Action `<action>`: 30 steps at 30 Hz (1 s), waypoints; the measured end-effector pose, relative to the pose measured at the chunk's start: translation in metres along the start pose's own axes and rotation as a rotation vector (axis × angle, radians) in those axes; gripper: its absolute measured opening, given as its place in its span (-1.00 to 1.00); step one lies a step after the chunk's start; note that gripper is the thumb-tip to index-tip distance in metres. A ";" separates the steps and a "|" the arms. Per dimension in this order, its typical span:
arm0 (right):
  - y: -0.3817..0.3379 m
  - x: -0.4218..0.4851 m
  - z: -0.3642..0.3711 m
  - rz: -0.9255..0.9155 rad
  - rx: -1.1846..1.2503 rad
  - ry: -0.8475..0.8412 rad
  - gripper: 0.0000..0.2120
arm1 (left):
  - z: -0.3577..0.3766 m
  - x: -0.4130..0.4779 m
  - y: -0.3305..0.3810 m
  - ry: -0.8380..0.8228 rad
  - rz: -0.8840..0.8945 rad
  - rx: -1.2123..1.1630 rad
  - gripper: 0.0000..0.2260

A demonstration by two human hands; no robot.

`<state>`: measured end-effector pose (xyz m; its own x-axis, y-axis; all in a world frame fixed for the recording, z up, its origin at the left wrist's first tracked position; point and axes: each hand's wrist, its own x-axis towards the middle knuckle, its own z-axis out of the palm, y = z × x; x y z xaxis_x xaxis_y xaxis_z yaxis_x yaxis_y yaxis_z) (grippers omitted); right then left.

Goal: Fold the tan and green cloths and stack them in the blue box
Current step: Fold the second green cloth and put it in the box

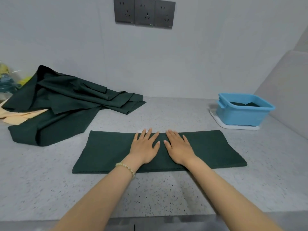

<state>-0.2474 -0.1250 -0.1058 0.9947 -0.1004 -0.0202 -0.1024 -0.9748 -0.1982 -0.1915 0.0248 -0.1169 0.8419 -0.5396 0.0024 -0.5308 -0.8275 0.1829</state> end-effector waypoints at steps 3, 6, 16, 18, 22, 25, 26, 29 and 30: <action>0.007 0.001 0.003 0.013 -0.011 0.016 -0.45 | -0.005 -0.001 -0.015 0.007 0.004 0.008 -0.54; 0.011 0.003 0.006 0.016 -0.013 0.019 -0.45 | -0.009 -0.010 -0.045 -0.016 -0.026 -0.011 -0.53; 0.007 -0.005 0.003 0.002 0.016 0.008 -0.40 | -0.031 -0.031 -0.118 -0.089 -0.196 0.007 -0.52; 0.000 -0.015 -0.001 -0.087 0.071 -0.033 -0.37 | -0.036 -0.027 -0.112 -0.091 -0.192 0.018 -0.54; -0.026 -0.040 -0.005 -0.345 0.161 -0.091 -0.38 | -0.043 -0.013 -0.089 0.095 -0.028 -0.081 -0.61; -0.044 -0.057 -0.005 -0.490 0.208 -0.099 -0.41 | -0.046 -0.002 -0.071 0.203 0.024 -0.165 -0.75; -0.048 -0.060 -0.004 -0.529 0.206 -0.093 -0.44 | -0.047 0.001 -0.065 0.202 0.030 -0.177 -0.79; -0.055 -0.065 0.003 -0.596 0.166 -0.016 -0.59 | -0.046 0.006 -0.059 0.185 0.030 -0.170 -0.85; -0.056 -0.065 0.004 -0.605 0.160 0.011 -0.62 | -0.047 0.007 -0.059 0.188 0.019 -0.179 -0.86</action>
<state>-0.3068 -0.0632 -0.0975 0.8765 0.4569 0.1518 0.4810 -0.8180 -0.3154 -0.1499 0.0775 -0.0818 0.8442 -0.5024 0.1869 -0.5350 -0.7681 0.3518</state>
